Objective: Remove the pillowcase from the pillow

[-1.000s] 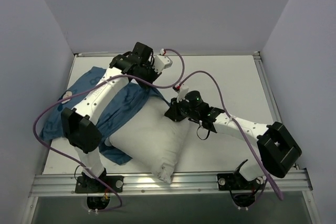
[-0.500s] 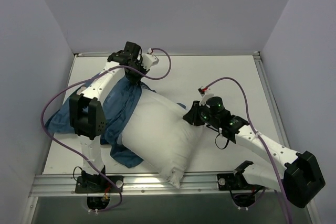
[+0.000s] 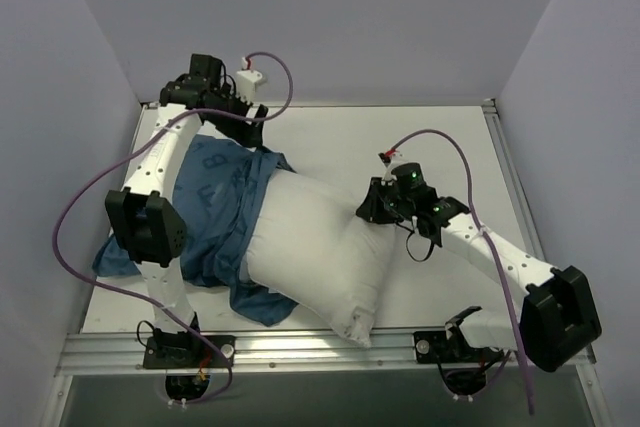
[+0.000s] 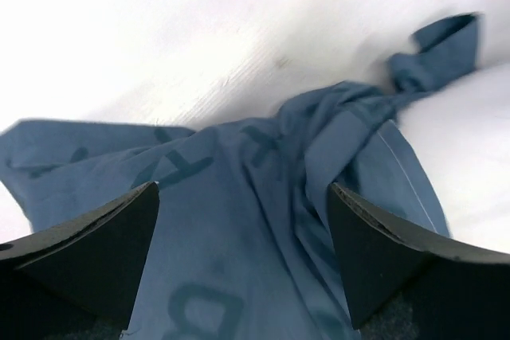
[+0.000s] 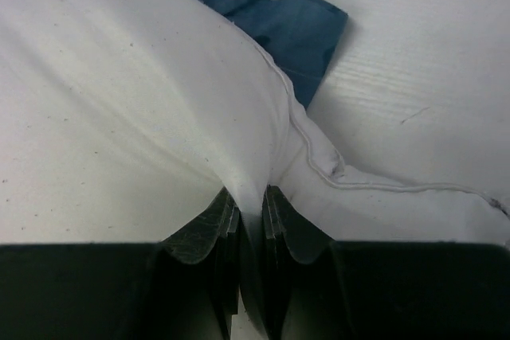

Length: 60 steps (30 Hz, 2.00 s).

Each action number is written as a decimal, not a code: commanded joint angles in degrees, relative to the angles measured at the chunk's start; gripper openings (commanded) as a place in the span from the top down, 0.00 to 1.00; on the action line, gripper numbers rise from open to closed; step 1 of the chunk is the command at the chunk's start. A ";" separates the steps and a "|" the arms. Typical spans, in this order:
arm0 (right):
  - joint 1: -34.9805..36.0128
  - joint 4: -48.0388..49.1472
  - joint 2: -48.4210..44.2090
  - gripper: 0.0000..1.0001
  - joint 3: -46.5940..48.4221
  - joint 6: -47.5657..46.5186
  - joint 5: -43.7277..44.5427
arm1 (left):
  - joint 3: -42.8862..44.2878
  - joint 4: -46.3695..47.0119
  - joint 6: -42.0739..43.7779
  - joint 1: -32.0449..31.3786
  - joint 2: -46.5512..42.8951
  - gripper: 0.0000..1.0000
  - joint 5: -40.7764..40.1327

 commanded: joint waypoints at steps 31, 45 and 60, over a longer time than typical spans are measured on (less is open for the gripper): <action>-15.76 -10.76 25.16 1.00 33.22 -19.80 2.18 | -62.30 -5.07 26.75 26.14 -41.04 0.06 -12.96; -16.90 -12.33 25.08 1.00 35.58 -19.54 5.33 | -65.74 6.81 22.17 33.17 -44.96 0.98 -14.01; -4.70 -22.28 4.87 0.00 21.20 -5.84 9.91 | -61.70 3.56 19.01 33.44 -51.58 0.98 -6.19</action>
